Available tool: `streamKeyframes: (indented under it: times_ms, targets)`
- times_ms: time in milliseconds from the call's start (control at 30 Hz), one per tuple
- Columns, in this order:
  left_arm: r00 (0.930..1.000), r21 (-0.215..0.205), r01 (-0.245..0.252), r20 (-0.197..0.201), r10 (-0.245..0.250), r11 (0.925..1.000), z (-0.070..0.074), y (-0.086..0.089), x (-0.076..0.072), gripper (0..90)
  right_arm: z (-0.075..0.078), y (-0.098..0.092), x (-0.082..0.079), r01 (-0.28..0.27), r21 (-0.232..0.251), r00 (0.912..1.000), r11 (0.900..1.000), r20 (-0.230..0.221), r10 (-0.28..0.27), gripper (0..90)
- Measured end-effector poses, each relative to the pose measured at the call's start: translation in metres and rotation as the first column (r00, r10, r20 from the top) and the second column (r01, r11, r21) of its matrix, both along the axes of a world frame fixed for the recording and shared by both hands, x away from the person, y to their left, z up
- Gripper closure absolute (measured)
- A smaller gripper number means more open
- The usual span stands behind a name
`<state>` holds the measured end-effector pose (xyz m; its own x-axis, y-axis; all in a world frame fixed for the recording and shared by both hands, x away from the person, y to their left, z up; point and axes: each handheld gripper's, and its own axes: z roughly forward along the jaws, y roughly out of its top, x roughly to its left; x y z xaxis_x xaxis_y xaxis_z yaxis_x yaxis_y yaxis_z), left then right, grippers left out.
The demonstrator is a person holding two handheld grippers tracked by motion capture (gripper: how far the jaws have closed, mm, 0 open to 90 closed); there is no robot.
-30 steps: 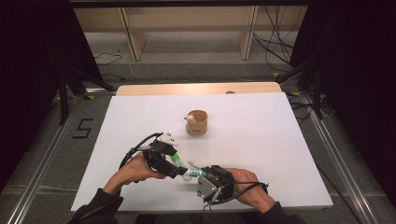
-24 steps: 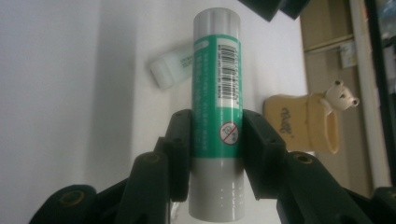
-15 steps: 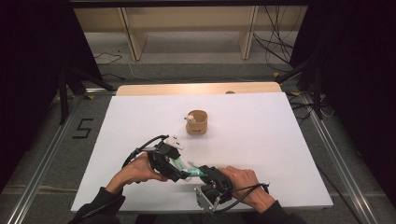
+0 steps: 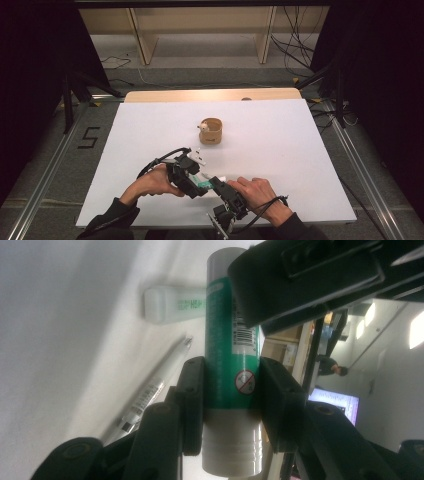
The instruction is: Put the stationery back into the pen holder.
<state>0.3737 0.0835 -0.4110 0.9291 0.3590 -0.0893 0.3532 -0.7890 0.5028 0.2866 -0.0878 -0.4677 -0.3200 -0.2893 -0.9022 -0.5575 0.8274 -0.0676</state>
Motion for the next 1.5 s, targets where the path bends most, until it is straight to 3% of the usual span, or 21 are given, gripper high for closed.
streamKeyframes:
  times_ms: [167, 367, 867, 1033, 1500]
  targets:
    - [0.9987, 0.029, 0.049, -0.016, -0.049, 0.9984, -0.002, -0.006, 0.001, 29.4, -0.003, 0.001, -0.001, -0.041, -0.036, 0.9977, 0.999, 0.052, 0.043, 66.0]
    - [0.9955, 0.027, 0.087, -0.038, -0.086, 0.9958, -0.001, -0.010, 0.002, 36.8, -0.005, 0.002, -0.002, -0.060, -0.055, 0.9952, 0.997, 0.074, 0.064, 66.0]
    - [0.9875, 0.031, 0.142, -0.074, -0.139, 0.9894, -0.001, -0.015, 0.006, 52.6, -0.007, 0.003, -0.004, -0.077, -0.068, 0.9928, 0.995, 0.087, 0.083, 65.9]
    - [0.9865, 0.017, 0.140, -0.088, -0.138, 0.9900, -0.002, -0.014, 0.007, 58.7, -0.006, 0.003, -0.005, -0.082, -0.063, 0.9922, 0.995, 0.088, 0.088, 65.9]
    - [0.9819, 0.007, 0.160, -0.104, -0.158, 0.9871, -0.004, -0.014, 0.008, 63.4, -0.007, 0.004, -0.006, -0.097, -0.072, 0.9902, 0.993, 0.094, 0.103, 65.9]
